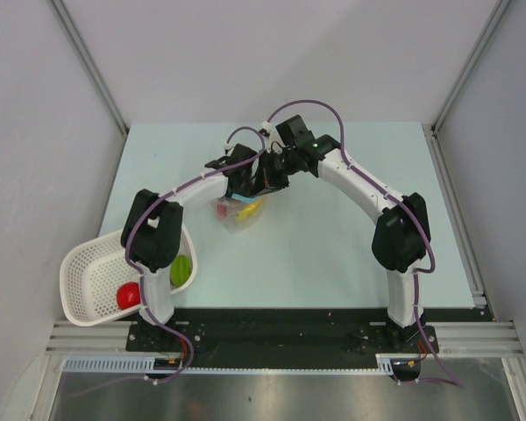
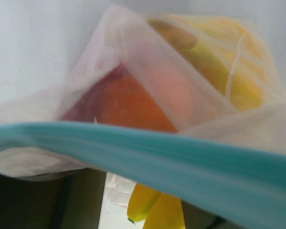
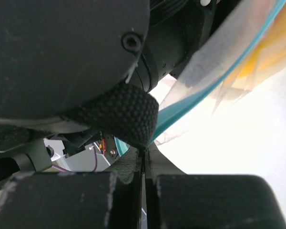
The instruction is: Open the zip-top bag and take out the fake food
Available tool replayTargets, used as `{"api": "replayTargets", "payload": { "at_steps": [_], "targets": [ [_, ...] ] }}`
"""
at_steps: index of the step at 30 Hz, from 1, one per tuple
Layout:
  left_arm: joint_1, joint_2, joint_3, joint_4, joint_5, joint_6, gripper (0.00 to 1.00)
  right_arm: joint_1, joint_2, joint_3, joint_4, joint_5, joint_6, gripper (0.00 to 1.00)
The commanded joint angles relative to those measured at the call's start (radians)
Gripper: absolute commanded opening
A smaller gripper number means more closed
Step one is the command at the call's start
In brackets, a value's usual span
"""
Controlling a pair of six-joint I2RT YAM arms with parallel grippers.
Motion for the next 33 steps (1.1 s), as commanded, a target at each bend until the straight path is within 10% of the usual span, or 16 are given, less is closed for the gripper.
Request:
{"api": "replayTargets", "payload": {
  "at_steps": [1, 11, 22, 33],
  "targets": [
    [-0.003, -0.015, -0.009, 0.075, -0.043, 0.063, 0.49, 0.017, -0.012, 0.009, 0.005, -0.041, -0.025, 0.0],
    [-0.003, -0.135, -0.041, 0.057, 0.034, 0.076, 0.0, 0.006, -0.01, 0.011, 0.012, -0.05, -0.025, 0.0],
    [-0.005, -0.264, -0.146, 0.065, 0.452, 0.123, 0.46, -0.009, -0.052, -0.037, 0.022, -0.058, -0.03, 0.0],
    [-0.008, -0.132, -0.089, 0.066, 0.526, 0.12, 0.48, -0.011, -0.075, -0.051, 0.045, -0.067, -0.002, 0.0]
  ]
}}
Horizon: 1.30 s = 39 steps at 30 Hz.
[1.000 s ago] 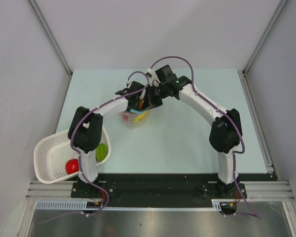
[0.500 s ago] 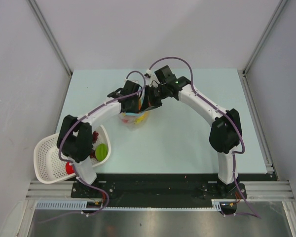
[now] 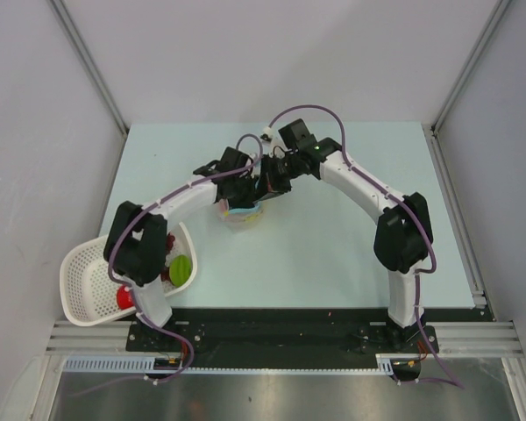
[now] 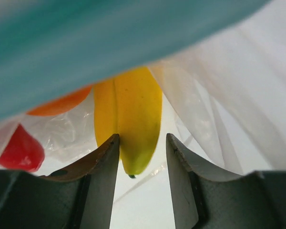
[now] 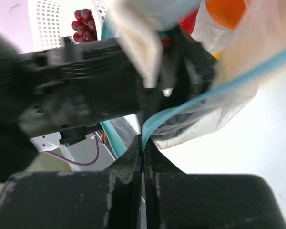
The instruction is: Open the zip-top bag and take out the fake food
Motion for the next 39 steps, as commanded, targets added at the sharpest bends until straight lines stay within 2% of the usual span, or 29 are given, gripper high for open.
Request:
{"api": "replayTargets", "payload": {
  "at_steps": [1, 6, 9, 12, 15, 19, 25, 32, 39],
  "targets": [
    [-0.015, 0.048, 0.056, 0.017, 0.063, 0.015, 0.49, 0.001, -0.061, 0.011, 0.044, -0.011, 0.012, 0.0],
    [-0.018, 0.112, 0.052, 0.025, -0.012, 0.018, 0.49, -0.001, -0.066, 0.008, 0.042, -0.009, 0.015, 0.0],
    [-0.019, 0.125, 0.042, 0.034, -0.046, 0.019, 0.45, -0.002, -0.07, 0.008, 0.038, -0.009, 0.013, 0.0],
    [-0.019, 0.099, 0.033, 0.038, -0.095, 0.019, 0.35, -0.004, -0.069, 0.01, 0.036, -0.008, 0.012, 0.0],
    [-0.021, 0.057, 0.027, 0.035, -0.129, 0.033, 0.16, -0.007, -0.069, 0.006, 0.035, -0.009, 0.007, 0.0],
    [-0.019, 0.002, 0.056, -0.007, -0.135, 0.05, 0.01, -0.008, -0.07, -0.001, 0.019, 0.003, -0.017, 0.0],
    [-0.019, -0.071, 0.127, -0.104, -0.086, 0.046, 0.0, -0.008, -0.099, -0.053, -0.007, 0.057, -0.076, 0.0],
    [-0.01, -0.16, 0.153, -0.11, -0.032, -0.023, 0.0, -0.01, -0.107, -0.02, -0.051, 0.11, -0.122, 0.0],
    [0.045, -0.22, 0.176, -0.135, 0.166, -0.163, 0.0, -0.007, -0.113, -0.009, -0.085, 0.179, -0.157, 0.0]
  ]
}}
